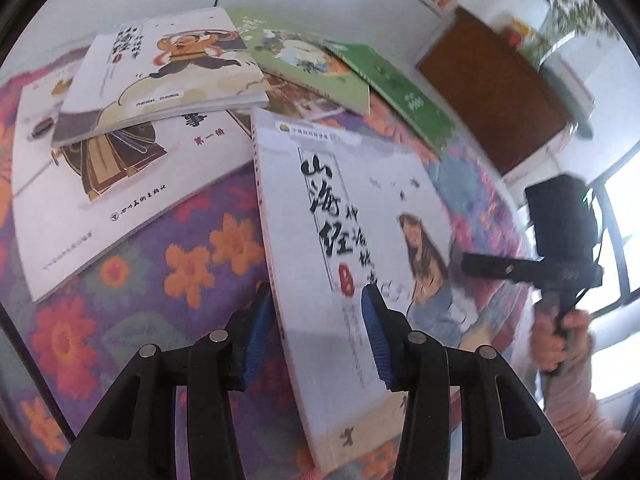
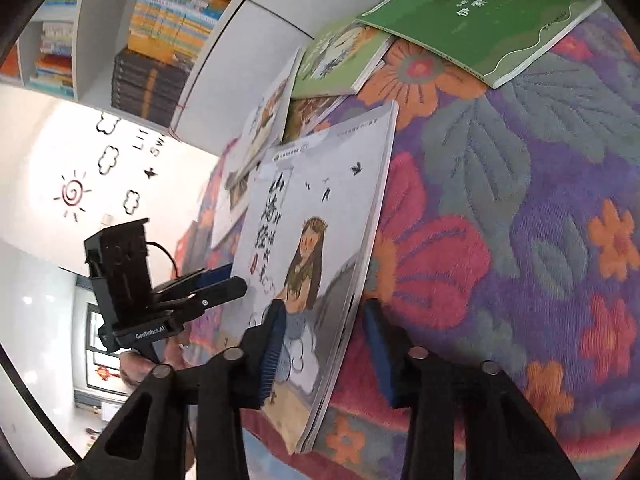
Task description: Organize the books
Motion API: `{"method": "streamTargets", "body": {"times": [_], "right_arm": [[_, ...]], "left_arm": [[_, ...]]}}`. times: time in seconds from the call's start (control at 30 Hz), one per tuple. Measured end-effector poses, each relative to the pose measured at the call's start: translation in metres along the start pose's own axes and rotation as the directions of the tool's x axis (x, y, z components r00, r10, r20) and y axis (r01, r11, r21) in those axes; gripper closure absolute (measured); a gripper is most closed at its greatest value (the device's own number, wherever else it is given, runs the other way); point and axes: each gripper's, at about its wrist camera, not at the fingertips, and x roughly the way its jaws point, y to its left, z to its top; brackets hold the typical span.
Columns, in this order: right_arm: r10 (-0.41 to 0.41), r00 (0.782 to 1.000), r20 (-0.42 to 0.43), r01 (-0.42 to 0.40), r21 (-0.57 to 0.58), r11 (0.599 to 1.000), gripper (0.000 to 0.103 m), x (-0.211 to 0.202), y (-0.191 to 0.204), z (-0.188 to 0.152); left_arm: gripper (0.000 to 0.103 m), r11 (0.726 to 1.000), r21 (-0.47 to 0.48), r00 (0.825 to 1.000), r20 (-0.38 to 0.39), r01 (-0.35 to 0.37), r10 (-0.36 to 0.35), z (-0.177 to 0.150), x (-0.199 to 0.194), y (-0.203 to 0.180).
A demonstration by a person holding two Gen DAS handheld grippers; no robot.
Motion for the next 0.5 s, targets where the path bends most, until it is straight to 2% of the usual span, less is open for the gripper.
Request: {"method": "streamTargets", "body": {"times": [0.07,0.1,0.2,0.3,0.33,0.4,0.5], "right_arm": [[-0.002,1.0,0.024,0.003,-0.025,1.0,0.071,0.002,0.003,0.001],[-0.011,0.999,0.036,0.013,-0.04,0.999,0.071,0.002,0.005,0.0],[-0.056,0.996,0.074,0.063,-0.096,0.993,0.071,0.005,0.013,0.0],[-0.111,0.987,0.114,0.127,-0.143,0.981,0.074,0.011,0.022,-0.004],[-0.143,0.981,0.13,0.164,-0.169,0.972,0.079,0.013,0.025,-0.006],[-0.2,0.967,0.155,0.231,-0.213,0.949,0.08,0.017,0.032,-0.009],[-0.219,0.962,0.166,0.254,-0.237,0.938,0.08,0.02,0.034,-0.011]], "left_arm": [[0.066,1.0,-0.019,0.999,0.031,0.025,-0.024,-0.001,0.0,0.006],[0.071,1.0,-0.022,0.999,0.037,0.019,-0.018,-0.002,-0.001,0.007],[0.076,0.998,-0.054,0.997,0.067,0.035,-0.031,-0.003,-0.002,0.015],[0.077,0.998,-0.048,0.996,0.087,0.036,-0.031,-0.003,-0.001,0.017],[0.076,0.999,-0.034,0.995,0.095,0.03,-0.027,-0.004,0.0,0.015],[0.076,0.999,-0.025,0.993,0.111,0.034,-0.031,-0.005,0.0,0.016],[0.076,0.999,-0.028,0.993,0.111,0.044,-0.041,-0.005,0.0,0.018]]}}
